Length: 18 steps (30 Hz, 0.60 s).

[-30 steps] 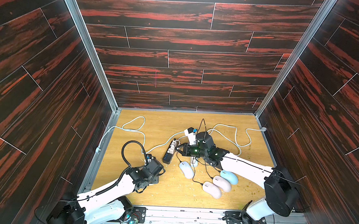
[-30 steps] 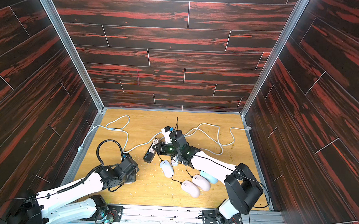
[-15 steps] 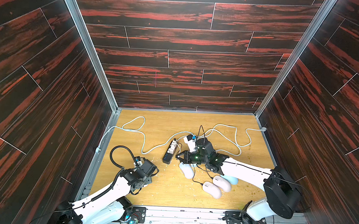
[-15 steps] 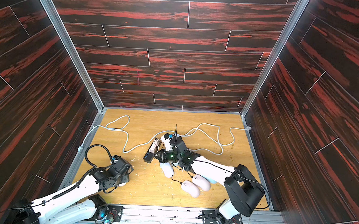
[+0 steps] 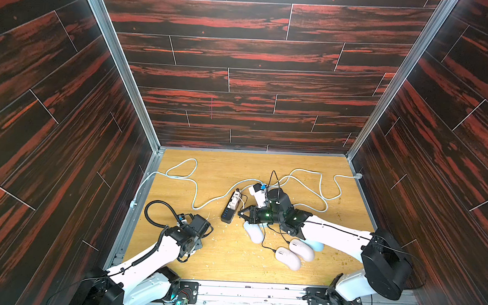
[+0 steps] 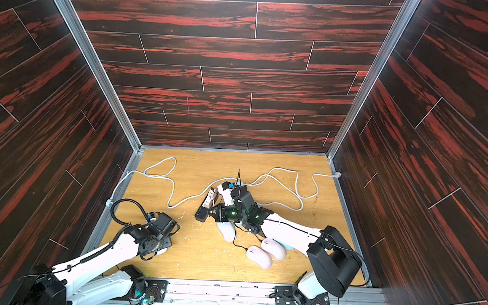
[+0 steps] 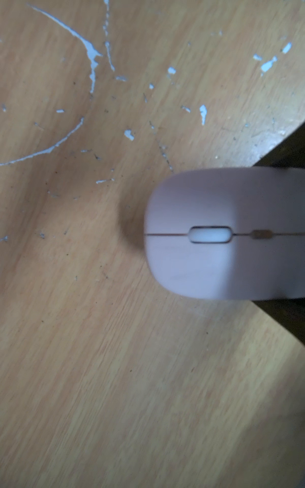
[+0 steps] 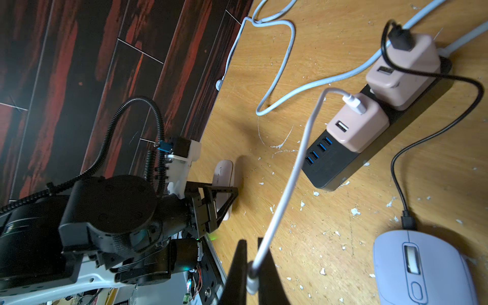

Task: Unplug the wireless mouse
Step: Place the mouse at the center of the board.

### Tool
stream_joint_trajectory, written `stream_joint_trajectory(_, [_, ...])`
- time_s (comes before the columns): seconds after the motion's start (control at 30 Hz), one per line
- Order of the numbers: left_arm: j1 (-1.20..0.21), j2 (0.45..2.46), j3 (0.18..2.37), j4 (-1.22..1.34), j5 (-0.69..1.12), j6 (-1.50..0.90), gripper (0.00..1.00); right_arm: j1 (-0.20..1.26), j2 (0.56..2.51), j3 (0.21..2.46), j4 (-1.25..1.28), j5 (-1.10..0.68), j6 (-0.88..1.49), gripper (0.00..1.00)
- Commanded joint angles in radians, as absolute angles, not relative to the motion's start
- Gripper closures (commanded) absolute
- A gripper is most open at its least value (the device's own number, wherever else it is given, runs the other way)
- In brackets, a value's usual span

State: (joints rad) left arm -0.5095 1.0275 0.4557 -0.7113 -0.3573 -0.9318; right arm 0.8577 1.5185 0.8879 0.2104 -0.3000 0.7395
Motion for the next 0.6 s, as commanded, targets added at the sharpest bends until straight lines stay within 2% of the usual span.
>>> stream_joint_trajectory(0.0, [-0.503, 1.019, 0.48, -0.761, -0.373, -0.958, 0.17, 0.866, 1.499, 0.879, 0.221, -0.307, 0.724, 1.0])
stream_joint_trajectory(0.07, [-0.503, 1.02, 0.478, -0.762, -0.369, -0.959, 0.1, 0.866, 1.499, 0.88, 0.221, -0.307, 0.724, 1.0])
stream_joint_trajectory(0.2, [-0.504, 1.015, 0.479, -0.767, -0.373, -0.96, 0.09, 0.865, 1.499, 0.88, 0.221, -0.306, 0.724, 1.0])
stream_joint_trajectory(0.37, [-0.504, 0.956, 0.537, -0.827, -0.429, -0.95, 0.01, 0.866, 1.496, 0.885, 0.188, -0.288, 0.709, 1.0])
stream_joint_trajectory(0.57, [-0.503, 0.862, 0.575, -0.721, -0.359, -0.809, 0.0, 0.891, 1.508, 0.904, 0.058, -0.193, 0.663, 0.93])
